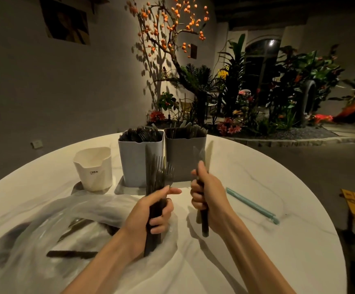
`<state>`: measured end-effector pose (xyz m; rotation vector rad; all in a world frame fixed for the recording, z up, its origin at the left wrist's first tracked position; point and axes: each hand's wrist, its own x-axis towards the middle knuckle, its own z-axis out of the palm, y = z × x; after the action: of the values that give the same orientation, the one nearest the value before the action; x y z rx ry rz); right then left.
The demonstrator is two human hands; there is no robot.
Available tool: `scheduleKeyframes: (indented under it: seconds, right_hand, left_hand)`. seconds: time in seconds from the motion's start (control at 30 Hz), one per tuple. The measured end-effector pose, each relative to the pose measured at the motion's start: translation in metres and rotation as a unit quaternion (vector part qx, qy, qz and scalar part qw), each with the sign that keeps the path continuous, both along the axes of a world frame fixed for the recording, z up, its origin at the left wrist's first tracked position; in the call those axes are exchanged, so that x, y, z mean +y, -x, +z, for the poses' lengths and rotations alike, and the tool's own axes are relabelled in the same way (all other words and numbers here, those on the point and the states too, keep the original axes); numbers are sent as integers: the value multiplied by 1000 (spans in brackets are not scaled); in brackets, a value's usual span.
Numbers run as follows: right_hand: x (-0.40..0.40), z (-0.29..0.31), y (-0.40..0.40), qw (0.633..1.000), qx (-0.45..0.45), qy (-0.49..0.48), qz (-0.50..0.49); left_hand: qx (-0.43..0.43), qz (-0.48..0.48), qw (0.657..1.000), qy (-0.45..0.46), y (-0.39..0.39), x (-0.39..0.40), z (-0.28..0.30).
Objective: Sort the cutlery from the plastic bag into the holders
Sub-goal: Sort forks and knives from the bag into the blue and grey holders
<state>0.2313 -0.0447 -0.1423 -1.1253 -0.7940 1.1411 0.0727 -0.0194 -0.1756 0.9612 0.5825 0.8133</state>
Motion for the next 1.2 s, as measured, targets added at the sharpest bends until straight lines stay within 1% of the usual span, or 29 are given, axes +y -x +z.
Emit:
scheduleKeyframes:
  seconds: [0.07,0.1,0.17,0.23,0.33,0.4,0.47,0.53,0.6,0.7,0.73,0.83,0.9,0.93,1.03,1.13,1.2]
  right_hand:
    - [-4,0,5,995,-91,1,51]
    - [-6,0,8,990,-119,-9,75]
    - [-11,0,13,985,-144,-31,88]
    - [-13,1,15,986,-148,-49,51]
    - [-13,3,11,992,-109,-58,1]
    - [-13,4,7,993,-104,-45,12]
    - [-14,5,8,991,-124,-38,41]
    - [-14,5,11,987,-151,-49,32]
    - [-14,6,10,985,-158,-62,29]
    - [-17,7,8,980,-175,-45,85]
    - [-17,7,8,979,-181,-42,84]
    - [-12,5,4,987,-151,-46,11]
    - [-10,5,-1,990,-130,-45,-32]
    - [-10,5,-3,990,-127,-45,-38]
    - [-11,3,-2,991,-125,-43,-6]
    - [-10,-1,5,984,-163,-48,51]
    - [-10,-2,6,979,-184,-59,66]
  left_hand:
    - [-61,-31,997,32,1,-3,3]
    - [-70,-40,996,38,2,-4,5]
    - [-44,-55,997,17,4,-7,8]
    - [-13,-71,997,-20,7,-10,10]
    - [42,-85,994,-48,10,-13,11]
    - [78,-93,990,-66,10,-14,10]
    - [92,-85,989,-76,10,-11,7]
    - [94,-75,990,-76,9,-10,7]
    - [88,-78,991,-69,9,-12,8]
    - [68,-93,992,-54,9,-14,8]
    - [71,-97,991,-57,9,-14,8]
    - [85,-101,989,-63,8,-16,10]
    - [74,-102,990,-60,8,-16,12]
    - [65,-102,991,-60,7,-16,12]
    - [62,-82,993,-64,6,-13,9]
    - [81,-51,992,-77,4,-16,7]
    - [94,-60,990,-84,3,-19,7]
